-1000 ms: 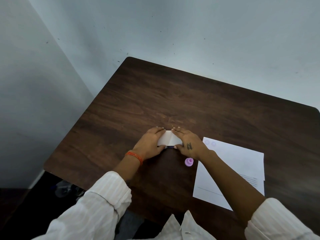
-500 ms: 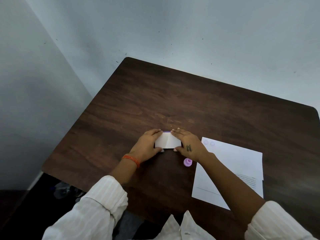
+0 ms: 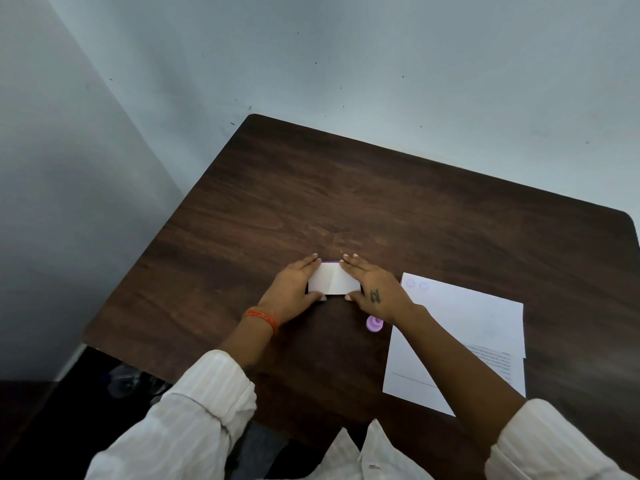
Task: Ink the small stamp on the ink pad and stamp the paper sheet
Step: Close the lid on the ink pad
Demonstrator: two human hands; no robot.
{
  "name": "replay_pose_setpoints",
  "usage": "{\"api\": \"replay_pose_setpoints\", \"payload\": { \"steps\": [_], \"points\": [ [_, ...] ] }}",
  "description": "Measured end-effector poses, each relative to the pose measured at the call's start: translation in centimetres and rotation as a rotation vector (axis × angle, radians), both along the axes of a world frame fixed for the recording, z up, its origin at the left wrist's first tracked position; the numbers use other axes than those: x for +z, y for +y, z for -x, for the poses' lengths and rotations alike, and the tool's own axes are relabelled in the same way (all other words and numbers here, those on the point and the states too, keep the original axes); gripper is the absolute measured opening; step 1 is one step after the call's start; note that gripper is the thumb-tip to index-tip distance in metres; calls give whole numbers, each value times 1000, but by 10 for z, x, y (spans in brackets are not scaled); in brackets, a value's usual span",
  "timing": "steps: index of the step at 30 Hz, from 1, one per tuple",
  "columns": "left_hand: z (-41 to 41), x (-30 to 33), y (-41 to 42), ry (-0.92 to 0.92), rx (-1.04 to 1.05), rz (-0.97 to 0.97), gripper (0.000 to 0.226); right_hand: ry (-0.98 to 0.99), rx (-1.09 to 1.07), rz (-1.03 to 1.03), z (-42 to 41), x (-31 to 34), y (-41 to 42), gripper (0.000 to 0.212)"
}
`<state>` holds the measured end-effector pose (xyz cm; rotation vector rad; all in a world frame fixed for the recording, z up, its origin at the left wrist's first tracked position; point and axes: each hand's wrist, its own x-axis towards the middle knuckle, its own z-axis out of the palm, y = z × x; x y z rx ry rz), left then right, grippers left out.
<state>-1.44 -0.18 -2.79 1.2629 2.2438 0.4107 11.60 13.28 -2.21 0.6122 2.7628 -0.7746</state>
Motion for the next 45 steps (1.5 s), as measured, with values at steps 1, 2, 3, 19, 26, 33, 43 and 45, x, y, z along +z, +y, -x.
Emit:
{"api": "replay_pose_setpoints", "payload": {
  "steps": [1, 2, 3, 19, 26, 33, 43, 45],
  "points": [
    [0, 0, 0, -4, 8, -5, 76, -9, 0, 4, 1, 0, 0, 69],
    [0, 0, 0, -8, 18, -11, 76, -14, -1, 5, 1, 0, 0, 69],
    [-1, 1, 0, -10, 29, -20, 76, -16, -2, 3, 2, 0, 0, 68],
    [-2, 0, -7, -48, 129, -112, 77, 5, -12, -6, 3, 2, 2, 67],
    [-4, -3, -13, -34, 174, -176, 74, -18, -9, -17, 5, 3, 4, 67],
    [-5, -5, -14, -36, 189, -157, 77, -37, -3, -17, 4, 2, 5, 67],
    [-5, -5, -13, 21, 177, -126, 75, -93, 4, -20, 7, 4, 6, 69],
    [-5, -4, -13, 16, 181, -125, 75, -91, 4, -24, 8, 6, 7, 69]
  ]
}}
